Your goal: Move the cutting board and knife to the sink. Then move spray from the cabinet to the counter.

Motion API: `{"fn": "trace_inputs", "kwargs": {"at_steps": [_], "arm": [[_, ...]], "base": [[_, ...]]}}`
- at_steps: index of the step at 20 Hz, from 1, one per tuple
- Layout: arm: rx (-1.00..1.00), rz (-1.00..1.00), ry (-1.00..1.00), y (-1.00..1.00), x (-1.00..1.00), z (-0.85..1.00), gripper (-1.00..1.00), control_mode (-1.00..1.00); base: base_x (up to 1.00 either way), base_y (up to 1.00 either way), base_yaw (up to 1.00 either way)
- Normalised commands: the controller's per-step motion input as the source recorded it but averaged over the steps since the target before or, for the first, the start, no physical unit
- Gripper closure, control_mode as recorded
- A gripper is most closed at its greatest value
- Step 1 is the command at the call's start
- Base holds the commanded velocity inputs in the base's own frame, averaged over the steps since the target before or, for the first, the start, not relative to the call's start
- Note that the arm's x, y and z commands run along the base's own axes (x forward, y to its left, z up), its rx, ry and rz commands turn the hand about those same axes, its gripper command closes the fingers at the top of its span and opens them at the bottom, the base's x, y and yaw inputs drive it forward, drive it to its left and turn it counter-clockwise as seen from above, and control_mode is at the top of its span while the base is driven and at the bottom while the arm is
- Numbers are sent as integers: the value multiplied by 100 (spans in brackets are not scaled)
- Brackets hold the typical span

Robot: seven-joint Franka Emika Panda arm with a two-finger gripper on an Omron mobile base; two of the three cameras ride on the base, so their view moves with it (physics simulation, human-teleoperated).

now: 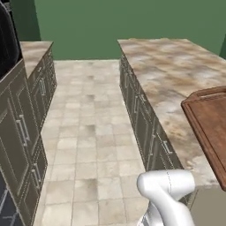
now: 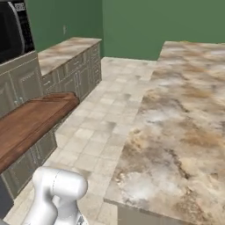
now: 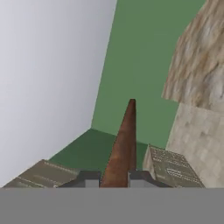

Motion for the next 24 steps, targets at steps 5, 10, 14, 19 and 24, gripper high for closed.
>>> {"fn": "trace_inputs", "kwargs": {"at_steps": [5, 10, 14, 19, 24], "arm": [[0, 0, 0, 0, 0, 0, 100, 100], [0, 0, 0, 0, 0, 0, 100, 100], [0, 0, 0, 0, 0, 0, 100, 100], [0, 0, 0, 0, 0, 0, 100, 100], [0, 0, 0, 0, 0, 0, 100, 100]], "base": [[0, -4, -88], [-3, -21, -82], [-85, -62, -51], [-100, -86, -35], [-100, -69, -23]]}}
